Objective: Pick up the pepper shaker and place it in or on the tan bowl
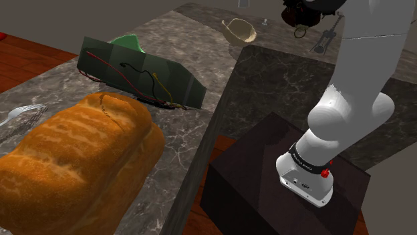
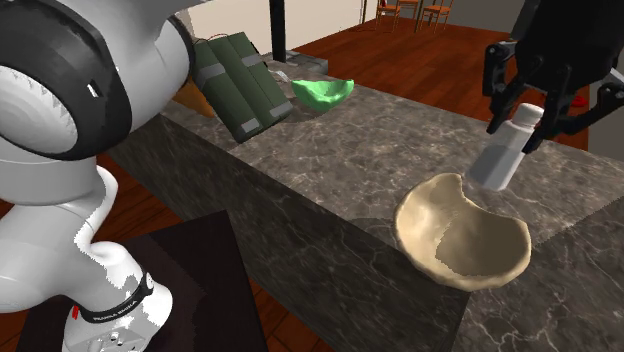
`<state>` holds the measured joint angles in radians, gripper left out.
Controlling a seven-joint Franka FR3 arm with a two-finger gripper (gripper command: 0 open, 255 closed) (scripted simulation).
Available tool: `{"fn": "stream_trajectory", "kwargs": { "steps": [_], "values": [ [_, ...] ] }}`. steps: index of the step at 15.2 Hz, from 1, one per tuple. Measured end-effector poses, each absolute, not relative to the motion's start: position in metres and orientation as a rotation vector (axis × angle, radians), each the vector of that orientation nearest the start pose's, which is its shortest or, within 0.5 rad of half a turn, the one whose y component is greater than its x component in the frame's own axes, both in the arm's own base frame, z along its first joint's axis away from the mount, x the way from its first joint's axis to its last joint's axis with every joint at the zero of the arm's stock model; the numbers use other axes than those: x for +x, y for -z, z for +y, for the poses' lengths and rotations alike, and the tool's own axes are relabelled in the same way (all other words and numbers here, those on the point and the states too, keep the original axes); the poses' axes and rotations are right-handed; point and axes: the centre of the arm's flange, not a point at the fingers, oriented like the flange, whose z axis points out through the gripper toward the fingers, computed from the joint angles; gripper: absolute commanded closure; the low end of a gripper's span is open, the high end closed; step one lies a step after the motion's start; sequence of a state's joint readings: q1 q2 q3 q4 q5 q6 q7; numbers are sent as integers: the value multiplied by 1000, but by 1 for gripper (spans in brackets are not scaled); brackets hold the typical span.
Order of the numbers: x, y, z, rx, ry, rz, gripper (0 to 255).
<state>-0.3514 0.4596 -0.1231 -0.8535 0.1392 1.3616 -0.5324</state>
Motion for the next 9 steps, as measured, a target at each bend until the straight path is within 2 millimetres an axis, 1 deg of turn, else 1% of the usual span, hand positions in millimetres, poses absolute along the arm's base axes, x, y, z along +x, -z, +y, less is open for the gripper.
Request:
{"fn": "stream_trajectory", "kwargs": {
  "steps": [9],
  "values": [
    [604, -609, -263, -3088, 129, -162, 255]
  ]
}}
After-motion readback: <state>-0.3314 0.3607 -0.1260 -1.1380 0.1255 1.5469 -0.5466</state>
